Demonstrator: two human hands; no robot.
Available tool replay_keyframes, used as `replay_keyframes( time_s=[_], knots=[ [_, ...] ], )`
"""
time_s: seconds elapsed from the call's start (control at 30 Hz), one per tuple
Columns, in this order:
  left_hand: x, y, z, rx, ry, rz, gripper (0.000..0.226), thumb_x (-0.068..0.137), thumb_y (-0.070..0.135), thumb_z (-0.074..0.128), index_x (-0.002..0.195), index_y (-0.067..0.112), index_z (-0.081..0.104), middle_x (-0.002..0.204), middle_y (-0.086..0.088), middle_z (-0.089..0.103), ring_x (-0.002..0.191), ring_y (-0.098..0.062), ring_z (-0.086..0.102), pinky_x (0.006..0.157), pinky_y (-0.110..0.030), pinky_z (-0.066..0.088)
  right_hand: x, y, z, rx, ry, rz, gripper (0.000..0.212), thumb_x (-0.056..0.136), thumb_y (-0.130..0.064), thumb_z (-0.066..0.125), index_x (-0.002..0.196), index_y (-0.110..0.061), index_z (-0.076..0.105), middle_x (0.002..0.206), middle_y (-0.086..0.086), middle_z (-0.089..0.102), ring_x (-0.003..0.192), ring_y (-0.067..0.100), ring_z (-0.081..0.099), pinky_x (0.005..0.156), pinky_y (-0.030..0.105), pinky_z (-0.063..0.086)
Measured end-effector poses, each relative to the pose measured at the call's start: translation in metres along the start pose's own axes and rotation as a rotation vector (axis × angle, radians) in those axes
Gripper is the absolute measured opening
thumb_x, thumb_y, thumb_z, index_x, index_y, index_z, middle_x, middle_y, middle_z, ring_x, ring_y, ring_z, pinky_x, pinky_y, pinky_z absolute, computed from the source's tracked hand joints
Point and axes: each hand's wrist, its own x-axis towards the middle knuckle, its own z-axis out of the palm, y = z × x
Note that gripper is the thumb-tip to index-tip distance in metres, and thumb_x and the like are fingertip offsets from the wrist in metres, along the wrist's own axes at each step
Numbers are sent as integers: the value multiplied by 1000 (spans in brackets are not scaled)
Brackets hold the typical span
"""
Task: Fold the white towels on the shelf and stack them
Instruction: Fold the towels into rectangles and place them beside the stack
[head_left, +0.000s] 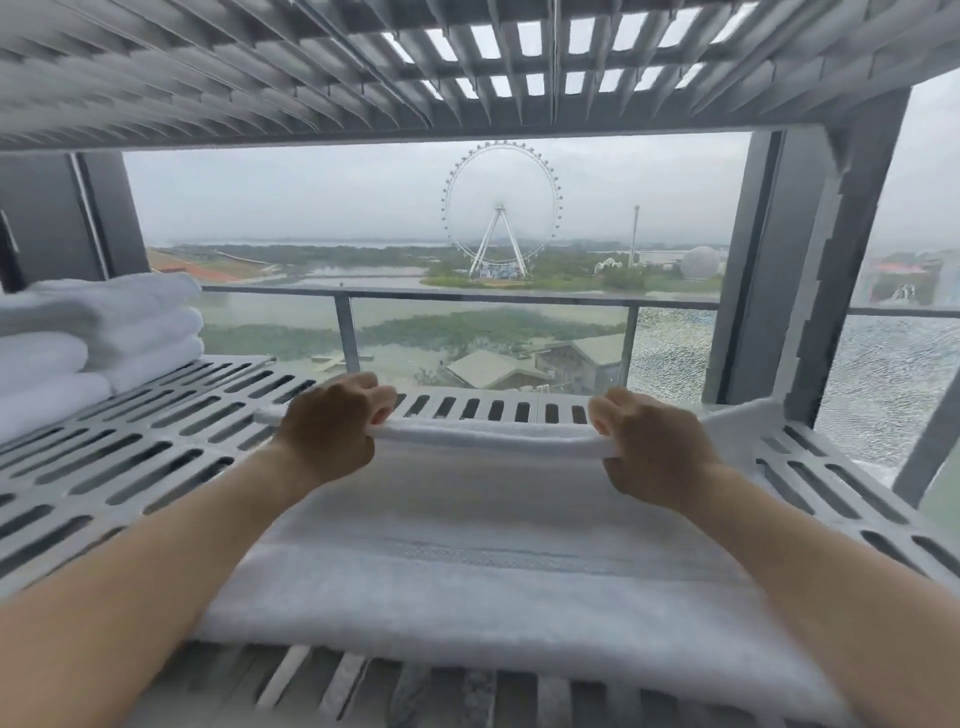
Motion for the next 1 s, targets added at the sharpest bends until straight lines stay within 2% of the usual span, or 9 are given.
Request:
replay_keyframes(
  time_s=[0.17, 0.23, 0.3, 0.47, 0.6, 0.7, 0.77, 0.87, 1.0],
  knots=[
    [-37, 8, -31, 0, 79, -42, 31, 58, -8, 49, 66, 19, 39, 66, 6, 40, 61, -21, 41, 51, -23, 27, -42, -24, -33, -64, 210, -31, 30, 55, -7, 69, 79, -12, 51, 76, 5, 52, 56, 26, 53, 44, 21, 28],
    [-54, 11, -44, -9, 103, -13, 34, 54, -10, 52, 65, 20, 38, 65, 8, 38, 57, -21, 40, 49, -22, 27, -65, -34, -43, -61, 206, -47, 35, 48, -5, 72, 76, -14, 52, 73, 2, 52, 52, 22, 51, 45, 12, 15],
    [-74, 12, -51, -28, 99, 15, 36, 51, -11, 52, 65, 19, 38, 65, 9, 37, 54, -21, 40, 49, -21, 26, -84, -38, -48, -46, 176, -58, 38, 46, -3, 70, 75, -17, 50, 73, -1, 51, 55, 20, 51, 47, 12, 10],
    [-106, 18, -62, -77, 147, 101, 41, 44, -15, 55, 68, 17, 44, 65, 4, 49, 59, -19, 42, 51, -19, 25, -108, -41, -55, 129, 161, 98, 31, 58, 2, 59, 72, -22, 44, 75, -7, 47, 67, 15, 47, 48, 21, 30],
    [-120, 18, -74, -85, 205, 188, 46, 48, -20, 54, 77, 15, 53, 74, -4, 59, 69, -24, 54, 56, -27, 42, -116, -44, -60, 343, 16, 256, 18, 71, -5, 57, 70, -22, 51, 77, -1, 53, 71, 21, 52, 57, 31, 43],
    [-134, 22, -75, -113, 154, 166, 44, 50, -18, 58, 75, 17, 50, 75, -4, 58, 72, -28, 59, 47, -32, 48, -129, -54, -68, 358, 97, 294, 22, 66, -2, 60, 67, -22, 51, 72, -3, 52, 65, 22, 51, 56, 32, 43],
    [-139, 23, -77, -128, 120, 156, 33, 52, -13, 59, 72, 13, 52, 73, -4, 55, 68, -28, 58, 45, -29, 43, -138, -63, -74, 296, 139, 283, 28, 60, 2, 62, 67, -21, 48, 71, -3, 50, 61, 23, 48, 51, 28, 37],
    [-143, 21, -82, -152, 78, 217, 11, 63, 7, 47, 71, 13, 52, 70, -2, 53, 59, -24, 52, 46, -29, 43, -147, -71, -81, 217, 157, 301, 34, 56, 0, 65, 70, -22, 44, 75, -2, 53, 61, 23, 47, 54, 26, 32],
    [-143, 21, -84, -205, 26, 283, 19, 69, 33, 46, 75, 16, 50, 78, 2, 51, 69, -16, 47, 51, -31, 45, -153, -78, -87, 126, 159, 225, 33, 56, -13, 72, 82, -21, 53, 86, -2, 57, 60, 22, 51, 55, 27, 35]
  ],
)
